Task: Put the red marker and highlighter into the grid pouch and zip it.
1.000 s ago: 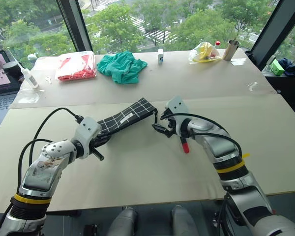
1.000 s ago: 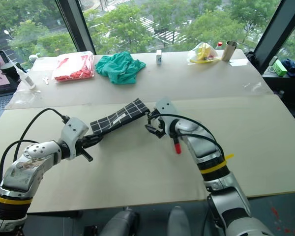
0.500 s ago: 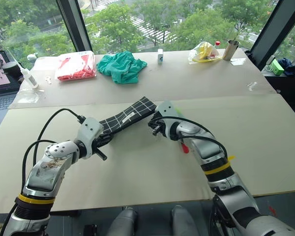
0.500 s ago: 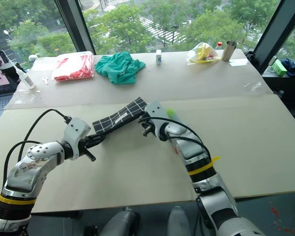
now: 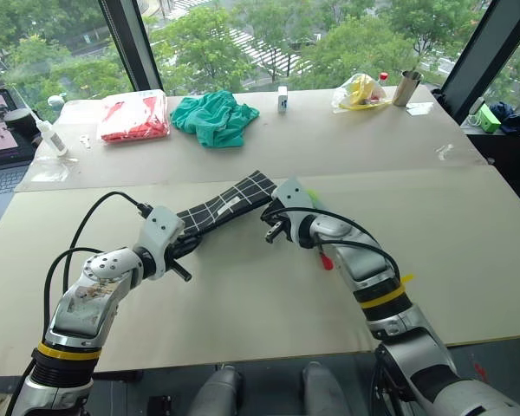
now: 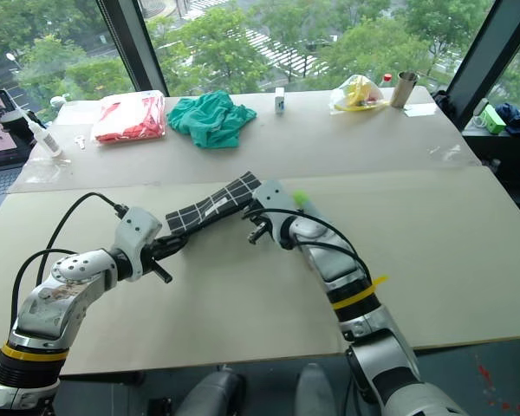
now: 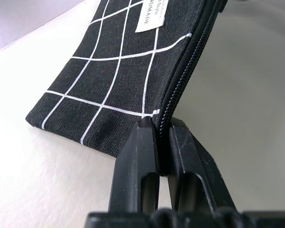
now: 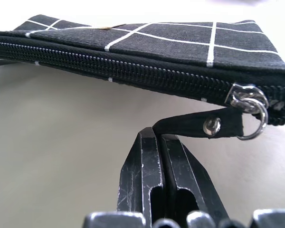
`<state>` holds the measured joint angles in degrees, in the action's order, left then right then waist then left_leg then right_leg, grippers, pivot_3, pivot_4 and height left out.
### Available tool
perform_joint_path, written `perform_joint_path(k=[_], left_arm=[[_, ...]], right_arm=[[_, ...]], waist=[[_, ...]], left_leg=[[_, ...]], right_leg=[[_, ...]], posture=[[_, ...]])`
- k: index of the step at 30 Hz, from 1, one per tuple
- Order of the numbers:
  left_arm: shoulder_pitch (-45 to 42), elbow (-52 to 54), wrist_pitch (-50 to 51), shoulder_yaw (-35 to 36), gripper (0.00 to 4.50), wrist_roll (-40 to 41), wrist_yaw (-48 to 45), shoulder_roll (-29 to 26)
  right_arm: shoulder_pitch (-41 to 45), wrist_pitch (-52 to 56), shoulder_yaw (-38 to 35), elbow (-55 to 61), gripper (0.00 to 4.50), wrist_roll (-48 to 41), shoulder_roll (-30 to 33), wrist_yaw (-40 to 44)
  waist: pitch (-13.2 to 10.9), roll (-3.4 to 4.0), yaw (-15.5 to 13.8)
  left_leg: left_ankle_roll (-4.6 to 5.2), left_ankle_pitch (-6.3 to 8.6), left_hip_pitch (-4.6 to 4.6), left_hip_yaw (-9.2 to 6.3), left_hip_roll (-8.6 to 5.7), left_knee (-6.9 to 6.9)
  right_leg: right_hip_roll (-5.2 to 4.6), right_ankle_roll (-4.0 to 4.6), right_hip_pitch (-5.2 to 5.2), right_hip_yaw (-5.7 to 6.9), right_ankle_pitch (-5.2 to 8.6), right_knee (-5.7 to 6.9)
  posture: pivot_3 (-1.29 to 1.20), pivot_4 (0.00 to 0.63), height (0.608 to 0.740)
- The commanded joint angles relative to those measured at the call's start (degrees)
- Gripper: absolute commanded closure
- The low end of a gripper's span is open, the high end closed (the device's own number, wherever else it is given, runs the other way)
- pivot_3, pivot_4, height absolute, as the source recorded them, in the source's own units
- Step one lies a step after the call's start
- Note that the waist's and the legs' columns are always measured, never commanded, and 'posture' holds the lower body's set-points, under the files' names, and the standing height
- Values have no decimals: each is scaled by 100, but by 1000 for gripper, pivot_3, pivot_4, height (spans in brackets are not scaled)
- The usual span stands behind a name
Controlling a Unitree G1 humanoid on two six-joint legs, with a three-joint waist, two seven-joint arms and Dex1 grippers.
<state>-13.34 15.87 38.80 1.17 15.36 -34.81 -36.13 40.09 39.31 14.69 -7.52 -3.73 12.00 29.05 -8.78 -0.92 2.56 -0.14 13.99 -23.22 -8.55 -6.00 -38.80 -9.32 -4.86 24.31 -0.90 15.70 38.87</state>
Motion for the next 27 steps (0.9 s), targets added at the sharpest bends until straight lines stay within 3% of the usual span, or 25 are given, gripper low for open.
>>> perform_joint_path(k=[1,9,21,27], left_arm=[[-98,66,-158,48,4500,-67,33,-15],[-189,25,-140,1,4500,-80,36,30],[-203,-9,-137,4,4500,-78,-11,37],[-315,-90,-158,-99,4500,-96,-38,95]], right_arm=[[116,74,-121,262,4448,-209,-32,206],[-40,435,622,873,4448,-429,-178,929],[790,87,807,-218,4448,-398,-957,1179],[1044,-41,1254,-341,4448,-411,-1225,1903]], waist=[[0,0,1],[0,0,5],[0,0,15],[0,0,23]], left_leg=[[0,0,0,0,0,0],[0,0,0,-1,1,1],[-1,0,2,-3,1,1],[-2,0,1,-5,1,1]], right_leg=[[0,0,0,0,0,0],[1,0,0,0,0,0],[2,0,1,1,0,0],[2,0,2,1,0,3]], posture=[[0,150,740],[0,150,740],[0,150,740],[0,150,740]])
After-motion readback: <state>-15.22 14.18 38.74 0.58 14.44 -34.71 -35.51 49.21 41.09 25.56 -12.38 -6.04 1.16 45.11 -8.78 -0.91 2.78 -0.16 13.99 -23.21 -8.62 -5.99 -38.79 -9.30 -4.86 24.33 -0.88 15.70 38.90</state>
